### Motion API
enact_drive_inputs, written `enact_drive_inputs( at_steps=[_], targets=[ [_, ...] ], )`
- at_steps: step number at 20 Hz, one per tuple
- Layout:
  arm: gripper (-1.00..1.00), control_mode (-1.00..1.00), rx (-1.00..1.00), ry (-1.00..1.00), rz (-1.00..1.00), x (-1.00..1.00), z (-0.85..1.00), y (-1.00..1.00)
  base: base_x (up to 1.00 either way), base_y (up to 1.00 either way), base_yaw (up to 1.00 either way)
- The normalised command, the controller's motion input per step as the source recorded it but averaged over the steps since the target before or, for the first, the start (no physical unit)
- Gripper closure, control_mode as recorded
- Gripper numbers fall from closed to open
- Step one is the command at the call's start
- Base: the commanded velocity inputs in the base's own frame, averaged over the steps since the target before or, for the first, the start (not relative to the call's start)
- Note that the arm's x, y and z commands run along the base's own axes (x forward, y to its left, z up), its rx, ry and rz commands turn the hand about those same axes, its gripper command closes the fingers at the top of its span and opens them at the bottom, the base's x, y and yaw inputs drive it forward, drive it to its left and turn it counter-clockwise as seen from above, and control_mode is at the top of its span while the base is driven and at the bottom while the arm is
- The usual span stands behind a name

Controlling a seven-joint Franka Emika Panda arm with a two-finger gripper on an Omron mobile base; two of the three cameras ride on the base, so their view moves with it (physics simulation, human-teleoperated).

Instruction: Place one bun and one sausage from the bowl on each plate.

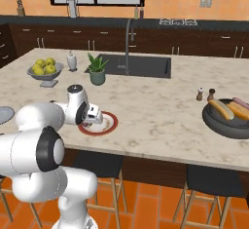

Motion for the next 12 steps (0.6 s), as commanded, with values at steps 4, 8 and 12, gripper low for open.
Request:
enact_drive_inputs(
  at_steps=[4, 8, 12],
  targets=[
    [1.0, -1.0, 0.0, -0.01, 0.0, 0.0, -0.15, 0.0, 0.0, 0.0, 0.0],
    [1.0, -1.0, 0.0, 0.0, 0.0, 0.0, -0.11, 0.0, 0.0, 0.0, 0.0],
    [1.0, -1.0, 0.0, 0.0, 0.0, 0.19, -0.01, 0.0, 0.0, 0.0, 0.0]
  ],
)
